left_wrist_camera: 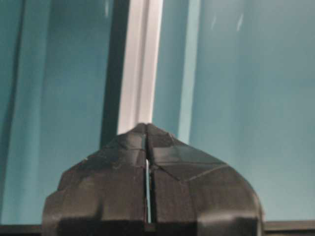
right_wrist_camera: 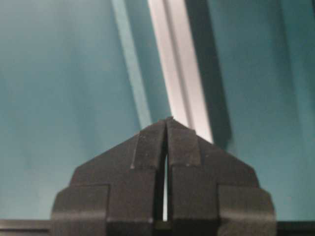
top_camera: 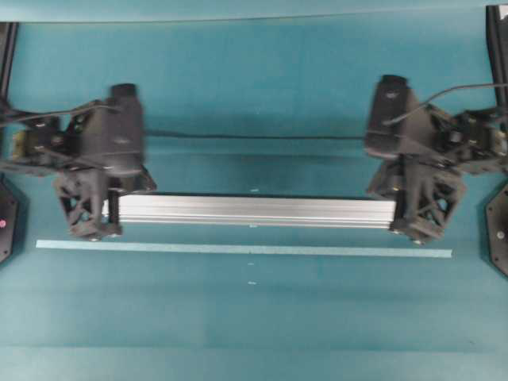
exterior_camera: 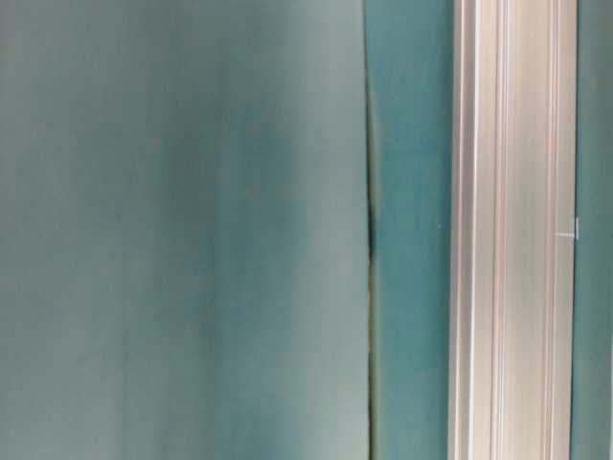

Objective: Lift the metal rail with both hands and move it towards you.
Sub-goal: 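Move both grippers down over the two ends of the silver rail, then close both grippers on the rail near its left and right ends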

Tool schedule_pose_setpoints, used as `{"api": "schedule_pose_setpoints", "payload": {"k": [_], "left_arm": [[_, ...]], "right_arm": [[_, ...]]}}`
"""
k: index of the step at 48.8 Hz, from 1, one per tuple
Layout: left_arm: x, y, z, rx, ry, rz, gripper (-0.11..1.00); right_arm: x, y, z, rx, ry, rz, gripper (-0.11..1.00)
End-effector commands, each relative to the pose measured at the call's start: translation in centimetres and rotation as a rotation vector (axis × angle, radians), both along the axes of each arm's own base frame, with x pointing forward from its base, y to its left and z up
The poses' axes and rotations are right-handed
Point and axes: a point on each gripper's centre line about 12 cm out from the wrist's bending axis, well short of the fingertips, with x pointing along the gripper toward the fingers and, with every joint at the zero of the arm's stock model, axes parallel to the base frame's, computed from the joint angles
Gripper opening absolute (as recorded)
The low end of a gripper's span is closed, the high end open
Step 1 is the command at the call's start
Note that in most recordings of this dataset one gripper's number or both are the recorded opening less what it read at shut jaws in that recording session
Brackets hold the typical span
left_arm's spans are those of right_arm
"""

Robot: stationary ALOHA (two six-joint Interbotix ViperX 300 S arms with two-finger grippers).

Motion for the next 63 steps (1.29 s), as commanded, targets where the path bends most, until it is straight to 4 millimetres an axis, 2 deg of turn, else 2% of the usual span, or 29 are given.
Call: {"api": "schedule_pose_setpoints", "payload": {"k": [1,14,30,35,40,44,46,50,53,58,60,63], "left_arm": [[1.0,0.3,0.8,0.008,0.025,0.000,-0.05],[2.6,0.4,-0.5,0.036,0.100,-0.050,-0.05],[2.7,0.4,-0.9,0.055,0.100,-0.082,-0.04],[2.7,0.4,-1.0,0.060,0.091,-0.091,-0.03],[2.5,0.4,-1.3,0.064,0.099,-0.095,0.02],[2.3,0.6,-1.7,0.065,0.112,-0.096,0.12],[2.2,0.5,-1.8,0.065,0.115,-0.096,0.20],[2.0,0.4,-2.2,0.064,0.124,-0.100,0.43],[1.8,0.2,-2.5,0.064,0.127,-0.106,0.63],[1.7,0.2,-3.1,0.064,0.122,-0.105,0.90],[1.6,0.3,-3.4,0.064,0.119,-0.104,0.97],[1.6,0.3,-3.8,0.065,0.109,-0.103,0.98]], "right_arm": [[1.2,-0.3,-0.2,-0.019,0.045,0.021,0.01],[2.8,-0.4,-2.6,-0.038,0.185,0.117,0.01],[3.2,-0.4,-3.0,-0.047,0.181,0.138,0.04],[3.3,-0.3,-2.9,-0.048,0.165,0.139,0.10],[3.3,-0.3,-3.0,-0.051,0.154,0.140,0.26],[3.2,-0.3,-3.3,-0.057,0.155,0.152,0.47],[3.0,-0.2,-3.5,-0.059,0.161,0.162,0.62],[2.8,0.1,-4.1,-0.075,0.168,0.193,0.84],[2.6,0.3,-4.4,-0.093,0.164,0.217,0.96],[2.7,0.3,-4.4,-0.104,0.134,0.221,1.00],[2.7,0.3,-4.5,-0.106,0.129,0.221,0.99],[2.8,0.2,-4.5,-0.113,0.120,0.222,0.99]]}}
